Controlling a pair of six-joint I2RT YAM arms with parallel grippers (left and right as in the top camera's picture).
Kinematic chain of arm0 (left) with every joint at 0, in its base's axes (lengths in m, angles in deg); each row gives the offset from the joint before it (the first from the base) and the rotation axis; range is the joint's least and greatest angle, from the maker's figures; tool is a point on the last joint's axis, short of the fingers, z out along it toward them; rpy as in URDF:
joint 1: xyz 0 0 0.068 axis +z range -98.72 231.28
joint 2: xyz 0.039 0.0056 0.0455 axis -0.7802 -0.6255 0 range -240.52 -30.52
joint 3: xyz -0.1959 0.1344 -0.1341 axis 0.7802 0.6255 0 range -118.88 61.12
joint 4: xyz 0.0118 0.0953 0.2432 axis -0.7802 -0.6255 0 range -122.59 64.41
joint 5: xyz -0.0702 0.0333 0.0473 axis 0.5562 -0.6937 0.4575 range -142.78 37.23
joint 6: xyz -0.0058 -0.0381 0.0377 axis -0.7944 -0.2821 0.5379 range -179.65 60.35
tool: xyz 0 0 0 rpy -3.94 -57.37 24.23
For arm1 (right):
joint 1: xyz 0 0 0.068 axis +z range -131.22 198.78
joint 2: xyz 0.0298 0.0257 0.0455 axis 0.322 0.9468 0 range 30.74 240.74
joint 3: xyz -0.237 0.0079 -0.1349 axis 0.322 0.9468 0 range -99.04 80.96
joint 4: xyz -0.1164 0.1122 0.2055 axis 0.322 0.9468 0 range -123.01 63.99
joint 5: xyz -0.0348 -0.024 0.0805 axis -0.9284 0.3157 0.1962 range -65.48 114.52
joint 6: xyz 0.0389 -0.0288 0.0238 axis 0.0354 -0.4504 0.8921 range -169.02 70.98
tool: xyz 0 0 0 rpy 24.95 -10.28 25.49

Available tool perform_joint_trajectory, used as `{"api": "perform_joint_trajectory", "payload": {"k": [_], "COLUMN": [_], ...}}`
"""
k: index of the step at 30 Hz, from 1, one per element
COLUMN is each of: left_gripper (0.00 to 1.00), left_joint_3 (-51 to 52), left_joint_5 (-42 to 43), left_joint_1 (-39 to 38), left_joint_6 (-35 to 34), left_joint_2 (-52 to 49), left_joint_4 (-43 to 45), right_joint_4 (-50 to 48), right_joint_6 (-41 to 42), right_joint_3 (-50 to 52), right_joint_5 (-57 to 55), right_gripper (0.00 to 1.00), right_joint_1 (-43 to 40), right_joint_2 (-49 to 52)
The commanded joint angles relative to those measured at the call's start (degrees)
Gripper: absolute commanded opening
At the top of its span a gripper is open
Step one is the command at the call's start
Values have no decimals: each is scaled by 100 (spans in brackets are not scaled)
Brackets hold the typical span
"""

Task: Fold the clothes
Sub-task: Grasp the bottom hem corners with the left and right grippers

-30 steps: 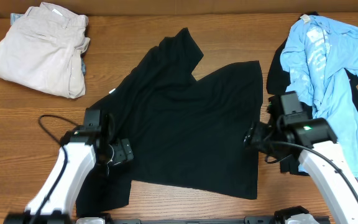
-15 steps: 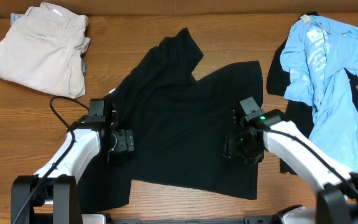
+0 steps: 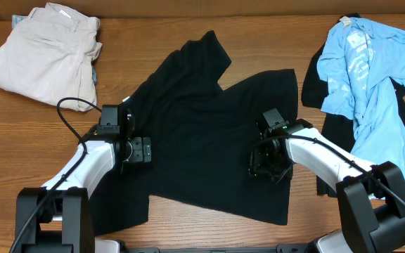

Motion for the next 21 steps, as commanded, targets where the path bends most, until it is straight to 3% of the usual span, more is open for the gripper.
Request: {"api": "perform_joint_trajectory", "payload": {"k": [1, 6, 12, 16, 21], "left_gripper": [95, 96, 100, 100, 100], "left_joint_3": [369, 365, 306, -304, -1843], "left_joint_5": [538, 531, 796, 782, 592], "left_joint_1": [-31, -28, -44, -31, -28], "left_joint_6": [101, 83, 343, 343, 221], "left_joint_2": [-623, -623, -623, -546, -372], "left_joint_4": [299, 920, 1576, 896, -1071], "right_joint_4": [-944, -2085, -3246, -2632, -1025], "right_joint_6": [-133, -138, -295, -533, -551], "right_joint_3": [120, 118, -103, -868, -2238], "right_joint_5": [-610, -1384, -1440, -999, -876], "right_gripper": [68, 71, 75, 84, 88], "right_joint_1": [20, -24, -374, -623, -726], "right_joint_2": [627, 662, 662, 629, 289]}}
